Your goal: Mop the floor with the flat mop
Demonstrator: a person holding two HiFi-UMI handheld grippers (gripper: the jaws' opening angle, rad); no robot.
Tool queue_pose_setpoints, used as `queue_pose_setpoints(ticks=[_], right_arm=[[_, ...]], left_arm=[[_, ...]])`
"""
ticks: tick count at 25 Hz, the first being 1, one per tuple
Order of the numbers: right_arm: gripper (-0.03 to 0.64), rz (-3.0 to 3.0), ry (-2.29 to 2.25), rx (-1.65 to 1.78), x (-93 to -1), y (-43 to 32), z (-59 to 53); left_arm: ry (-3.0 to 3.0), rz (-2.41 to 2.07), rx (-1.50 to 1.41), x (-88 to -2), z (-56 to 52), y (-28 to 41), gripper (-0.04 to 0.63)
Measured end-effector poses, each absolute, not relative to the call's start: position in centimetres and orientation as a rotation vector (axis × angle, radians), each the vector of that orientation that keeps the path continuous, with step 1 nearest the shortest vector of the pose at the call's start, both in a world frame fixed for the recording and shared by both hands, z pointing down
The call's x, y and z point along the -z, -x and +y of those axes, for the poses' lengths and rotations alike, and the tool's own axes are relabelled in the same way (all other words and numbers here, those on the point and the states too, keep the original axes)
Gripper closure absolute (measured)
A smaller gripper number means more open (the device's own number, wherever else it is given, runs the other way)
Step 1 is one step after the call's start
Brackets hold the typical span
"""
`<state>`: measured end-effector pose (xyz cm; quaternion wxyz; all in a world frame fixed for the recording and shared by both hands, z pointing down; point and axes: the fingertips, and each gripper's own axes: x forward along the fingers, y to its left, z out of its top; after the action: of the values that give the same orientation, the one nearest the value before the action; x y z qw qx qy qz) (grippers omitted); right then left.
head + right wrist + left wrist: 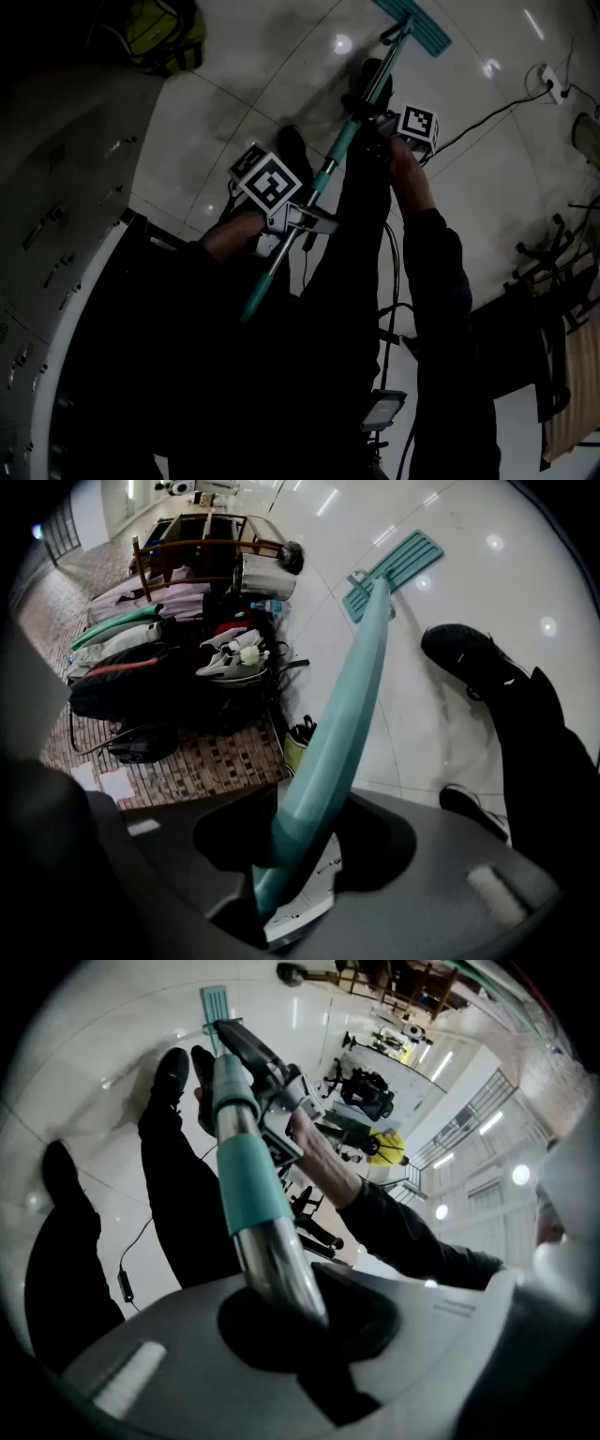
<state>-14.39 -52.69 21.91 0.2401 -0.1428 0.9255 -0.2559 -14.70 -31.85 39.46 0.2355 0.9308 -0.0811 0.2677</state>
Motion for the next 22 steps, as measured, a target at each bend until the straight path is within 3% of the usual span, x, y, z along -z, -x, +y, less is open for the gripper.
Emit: queue_pose_setpoints(ticks=[14,22], right_arm=[[0.437,2.512,0.327,0.689,-3.6,-5.1,-54.0],[0.439,2.427,0.368,0.647,6.8,-14.2,-56.9]], left_arm=[[-2.584,-0.225,-0.698,-21.9,-33.8,-5.4,0.553],[-2.63,-0.238,-0.72,-12.0,-38.0,-12.9,0.56]])
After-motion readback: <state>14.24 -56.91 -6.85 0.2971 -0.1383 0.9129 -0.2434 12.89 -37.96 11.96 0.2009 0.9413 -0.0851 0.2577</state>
